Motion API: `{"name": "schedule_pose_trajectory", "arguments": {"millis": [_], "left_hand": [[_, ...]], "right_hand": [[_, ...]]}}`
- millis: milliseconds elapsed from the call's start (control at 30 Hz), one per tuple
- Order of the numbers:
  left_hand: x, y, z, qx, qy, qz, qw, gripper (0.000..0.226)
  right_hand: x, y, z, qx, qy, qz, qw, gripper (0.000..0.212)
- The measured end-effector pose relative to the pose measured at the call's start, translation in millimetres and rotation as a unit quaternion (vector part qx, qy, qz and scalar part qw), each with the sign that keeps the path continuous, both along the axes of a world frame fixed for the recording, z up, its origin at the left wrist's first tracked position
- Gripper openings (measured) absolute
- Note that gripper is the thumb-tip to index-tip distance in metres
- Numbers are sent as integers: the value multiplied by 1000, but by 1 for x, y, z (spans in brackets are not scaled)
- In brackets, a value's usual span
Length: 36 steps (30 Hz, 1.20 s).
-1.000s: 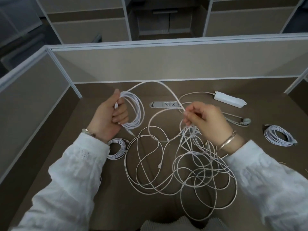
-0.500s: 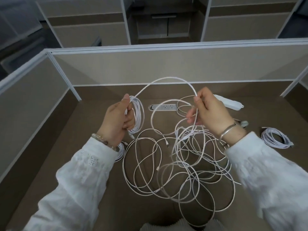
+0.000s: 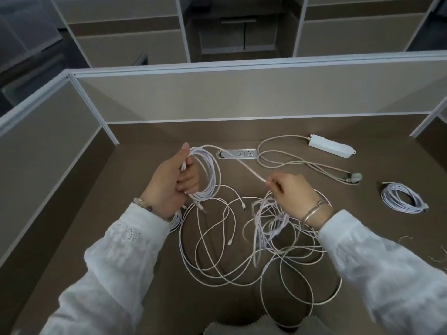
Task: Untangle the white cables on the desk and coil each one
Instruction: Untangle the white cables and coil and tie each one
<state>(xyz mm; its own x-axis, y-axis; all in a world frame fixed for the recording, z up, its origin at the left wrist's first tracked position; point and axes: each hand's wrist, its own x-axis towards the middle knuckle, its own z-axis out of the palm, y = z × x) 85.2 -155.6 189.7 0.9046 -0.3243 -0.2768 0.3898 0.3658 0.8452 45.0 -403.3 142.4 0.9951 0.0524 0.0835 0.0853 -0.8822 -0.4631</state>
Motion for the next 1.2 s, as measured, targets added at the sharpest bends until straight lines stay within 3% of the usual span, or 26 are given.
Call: {"name": "schedule_pose_trajectory", "arguments": {"millis": [100,233,433,500,567,700,767,900,1000,1100,1167,1200], "left_hand": [[4,7,3,-85,45,-25,995,45],[7,5,0,-84,45,-3,995,45],[-5,-20,-10,111,-90,30,989,37],[-13,-28,-13,213,-157,12,964,38],[-19,-36,-13,299,-202,-8,933,40],[-28,-48,-20,334,-234,-64,911,33],[-31,-52,-25,342,-235,-85,906,32],[-30,-55,-25,358,-202,-113,905,38],[-23,-51,-22,427,-230,-142,863,40],[-13,-46,-14,487,-251,-134,826,43],[-9,-41,-8,479,-238,-127,835,44],[-8,-37,-7,458,-221,-123,852,44]], "right_hand": [[-14,13,-5,-85,36,50,994,23],[-28,32,-4,-79,46,125,988,23],[-32,48,14,-66,29,199,977,21],[-32,52,21,-62,8,206,977,20],[-34,56,29,13,-17,186,982,8],[-32,61,39,147,11,135,980,44],[-29,63,39,184,-3,104,977,51],[-30,61,34,212,-29,78,974,49],[-33,62,26,260,-10,81,962,41],[-31,54,17,363,35,104,925,29],[-27,42,11,333,39,92,938,31],[-24,36,7,271,33,98,957,33]]}}
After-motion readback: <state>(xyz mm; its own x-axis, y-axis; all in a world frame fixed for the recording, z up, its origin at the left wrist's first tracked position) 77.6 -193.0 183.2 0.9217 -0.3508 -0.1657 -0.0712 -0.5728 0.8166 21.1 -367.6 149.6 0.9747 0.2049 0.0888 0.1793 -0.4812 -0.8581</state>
